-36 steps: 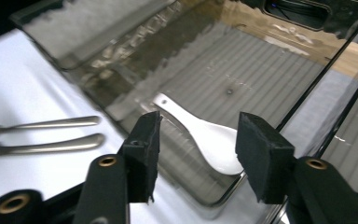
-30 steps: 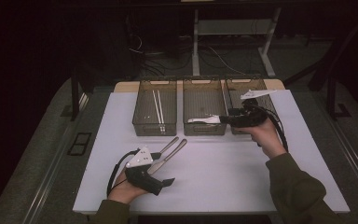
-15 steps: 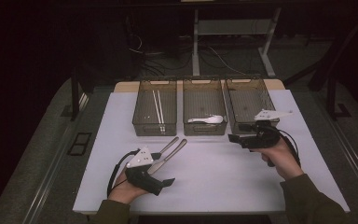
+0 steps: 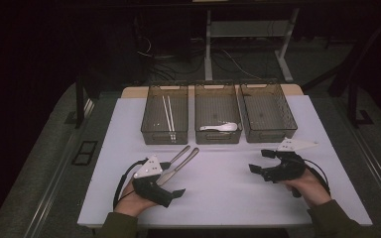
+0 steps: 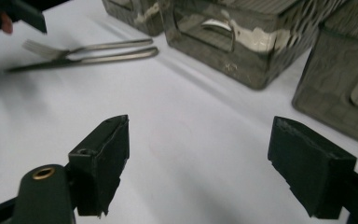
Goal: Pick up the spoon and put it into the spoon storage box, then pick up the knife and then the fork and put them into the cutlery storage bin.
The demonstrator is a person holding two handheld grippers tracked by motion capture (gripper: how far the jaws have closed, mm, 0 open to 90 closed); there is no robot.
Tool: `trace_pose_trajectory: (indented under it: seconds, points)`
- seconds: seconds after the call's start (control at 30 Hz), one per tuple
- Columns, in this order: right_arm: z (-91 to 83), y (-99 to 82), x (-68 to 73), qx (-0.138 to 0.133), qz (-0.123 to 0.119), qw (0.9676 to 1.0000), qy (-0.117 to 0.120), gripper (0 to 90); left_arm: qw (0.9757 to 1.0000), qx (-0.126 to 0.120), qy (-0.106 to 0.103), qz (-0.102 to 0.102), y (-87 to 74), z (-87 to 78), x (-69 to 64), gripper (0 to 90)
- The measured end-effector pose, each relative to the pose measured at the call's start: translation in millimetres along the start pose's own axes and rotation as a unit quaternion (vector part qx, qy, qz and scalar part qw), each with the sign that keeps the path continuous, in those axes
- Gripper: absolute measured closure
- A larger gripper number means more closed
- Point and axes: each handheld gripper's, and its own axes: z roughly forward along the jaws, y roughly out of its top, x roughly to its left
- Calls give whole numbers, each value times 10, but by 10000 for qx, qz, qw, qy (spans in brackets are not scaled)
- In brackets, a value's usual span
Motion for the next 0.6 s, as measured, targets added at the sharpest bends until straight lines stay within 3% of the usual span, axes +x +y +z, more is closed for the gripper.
trace_pose_trajectory:
  seconds: [0.6]
  points:
    - [-300, -405, -14, -74, 6, 9998, -169, 199, 10000, 17, 84, -4, -5, -25, -12, 0]
